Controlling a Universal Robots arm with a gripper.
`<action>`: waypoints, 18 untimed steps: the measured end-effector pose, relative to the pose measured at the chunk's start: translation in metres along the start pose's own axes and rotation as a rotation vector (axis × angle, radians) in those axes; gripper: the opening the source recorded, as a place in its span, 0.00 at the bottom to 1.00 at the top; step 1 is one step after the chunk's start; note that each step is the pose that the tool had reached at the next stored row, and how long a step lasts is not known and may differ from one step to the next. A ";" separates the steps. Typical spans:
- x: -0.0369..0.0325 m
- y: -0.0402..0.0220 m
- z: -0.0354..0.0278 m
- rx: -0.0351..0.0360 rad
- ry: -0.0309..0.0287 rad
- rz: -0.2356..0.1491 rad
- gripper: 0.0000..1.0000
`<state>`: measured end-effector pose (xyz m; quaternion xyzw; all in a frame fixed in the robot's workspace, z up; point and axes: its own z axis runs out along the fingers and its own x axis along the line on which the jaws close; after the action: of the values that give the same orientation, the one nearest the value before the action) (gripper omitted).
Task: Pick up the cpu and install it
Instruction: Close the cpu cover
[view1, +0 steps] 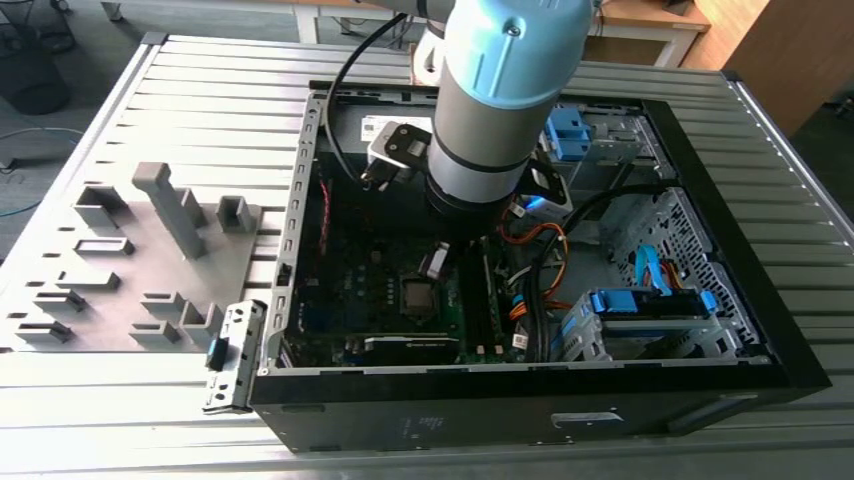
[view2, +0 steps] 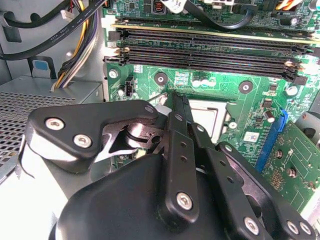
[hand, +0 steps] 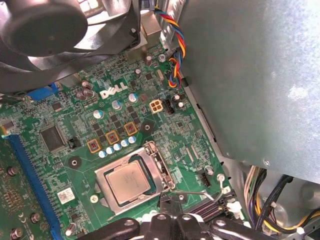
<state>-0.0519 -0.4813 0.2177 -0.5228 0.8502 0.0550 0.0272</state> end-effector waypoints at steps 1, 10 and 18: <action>0.0000 0.0000 0.0000 0.0000 0.0000 0.000 0.11; 0.0043 0.0052 0.0001 0.0001 0.0000 0.000 0.11; 0.0160 0.0120 -0.0005 0.0011 -0.0006 0.000 0.11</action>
<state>-0.0698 -0.4902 0.2174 -0.5229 0.8502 0.0547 0.0277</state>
